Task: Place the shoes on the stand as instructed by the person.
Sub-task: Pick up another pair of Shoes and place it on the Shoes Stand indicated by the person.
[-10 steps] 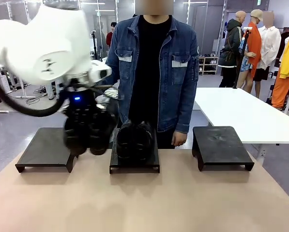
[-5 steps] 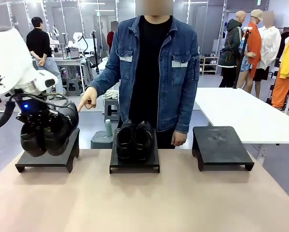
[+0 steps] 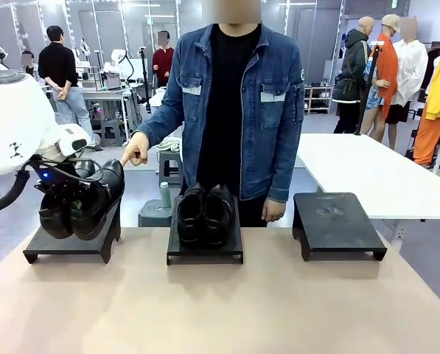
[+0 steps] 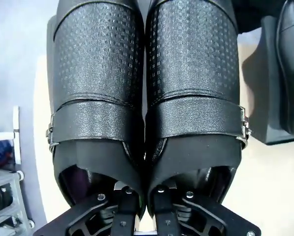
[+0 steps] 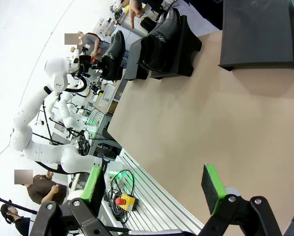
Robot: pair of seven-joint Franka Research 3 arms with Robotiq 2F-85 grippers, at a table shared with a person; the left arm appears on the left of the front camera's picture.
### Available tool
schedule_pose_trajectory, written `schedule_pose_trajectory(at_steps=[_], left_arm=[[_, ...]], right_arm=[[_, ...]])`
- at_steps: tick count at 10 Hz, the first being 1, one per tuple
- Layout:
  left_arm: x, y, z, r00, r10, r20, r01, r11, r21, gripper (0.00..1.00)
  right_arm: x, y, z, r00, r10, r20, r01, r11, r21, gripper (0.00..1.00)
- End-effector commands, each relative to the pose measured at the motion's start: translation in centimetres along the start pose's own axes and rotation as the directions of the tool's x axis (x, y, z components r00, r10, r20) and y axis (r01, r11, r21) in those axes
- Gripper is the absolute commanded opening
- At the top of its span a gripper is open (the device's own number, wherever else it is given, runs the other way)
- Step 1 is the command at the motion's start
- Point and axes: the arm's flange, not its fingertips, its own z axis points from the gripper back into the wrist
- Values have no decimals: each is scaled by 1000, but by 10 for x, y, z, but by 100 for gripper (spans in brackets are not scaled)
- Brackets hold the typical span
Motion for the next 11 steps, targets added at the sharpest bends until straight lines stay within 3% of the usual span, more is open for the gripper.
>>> schedule_pose_trajectory(at_steps=[1,6,11], left_arm=[[24,23,3,999,-19,27,20,999,-33,7],[41,52,-37,999,31,-32,-31,999,-7,7],[49,53,-61,998,51,-46,-50,999,14,7]], right_arm=[[1,1,2,1000,8,8,-8,1000,9,100],[1,1,2,1000,8,8,-8,1000,9,100],[1,1,2,1000,8,8,-8,1000,9,100]])
